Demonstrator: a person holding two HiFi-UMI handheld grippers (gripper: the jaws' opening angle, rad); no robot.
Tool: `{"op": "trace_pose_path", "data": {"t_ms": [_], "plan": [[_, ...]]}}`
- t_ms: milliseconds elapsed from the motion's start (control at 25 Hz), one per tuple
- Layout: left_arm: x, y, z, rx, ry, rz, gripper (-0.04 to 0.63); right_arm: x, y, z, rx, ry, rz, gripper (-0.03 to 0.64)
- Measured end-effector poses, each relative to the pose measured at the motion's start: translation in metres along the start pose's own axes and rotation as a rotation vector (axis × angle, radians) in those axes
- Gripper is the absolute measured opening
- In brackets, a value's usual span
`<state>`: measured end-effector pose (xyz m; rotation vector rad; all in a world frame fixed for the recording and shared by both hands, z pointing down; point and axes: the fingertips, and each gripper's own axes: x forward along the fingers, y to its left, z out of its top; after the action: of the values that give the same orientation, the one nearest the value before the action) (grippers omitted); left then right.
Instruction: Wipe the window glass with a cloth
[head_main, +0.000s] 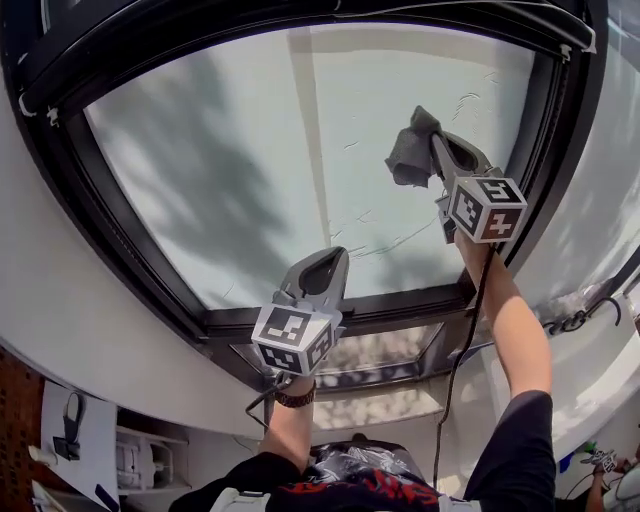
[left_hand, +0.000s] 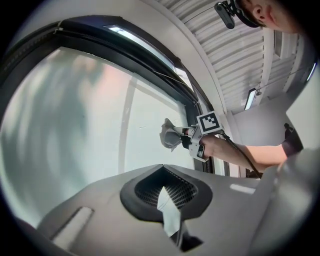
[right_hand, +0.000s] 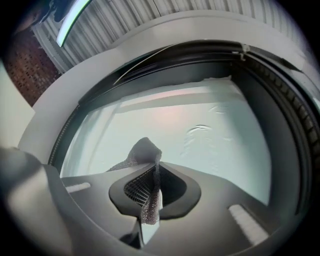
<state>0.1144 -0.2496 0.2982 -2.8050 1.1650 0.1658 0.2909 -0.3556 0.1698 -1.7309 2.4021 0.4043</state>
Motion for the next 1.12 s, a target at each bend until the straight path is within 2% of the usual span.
{"op": "trace_pose_path", "data": {"t_ms": [200,280,360,480,640,840,960,1120], "plan": [[0.026,-0.036,-0.004,-0.004,0.004,-0.058,0.000,-0.044,-0.093,-0.006,0.026,0.024,-0.172,0.017],[0.035,-0.045,-0.007,-0.001,0.013,-0.072,0.000,-0.055,-0.117,-0.004,0.044,0.019,-0.211,0.017],[0.041,-0.049,-0.009,0.002,0.021,-0.077,0.000,-0.057,-0.126,-0.002,0.036,0.016,-0.219,0.017],[0.042,-0.048,-0.011,0.000,0.029,-0.064,0.000,-0.053,-0.115,0.003,-0.029,0.003,-0.207,0.017],[0.031,-0.033,-0.017,0.003,0.050,-0.012,0.000,-0.039,-0.060,0.012,-0.038,-0.046,-0.082,0.017],[-0.007,0.019,-0.014,0.012,0.050,0.105,0.000,-0.002,0.066,0.028,-0.011,-0.115,0.171,0.017],[-0.042,0.060,-0.012,0.011,0.044,0.208,0.000,0.030,0.148,0.024,0.009,-0.131,0.327,0.017],[-0.100,0.112,-0.008,0.022,0.054,0.331,0.000,0.068,0.247,0.014,0.054,-0.130,0.473,0.017]]}}
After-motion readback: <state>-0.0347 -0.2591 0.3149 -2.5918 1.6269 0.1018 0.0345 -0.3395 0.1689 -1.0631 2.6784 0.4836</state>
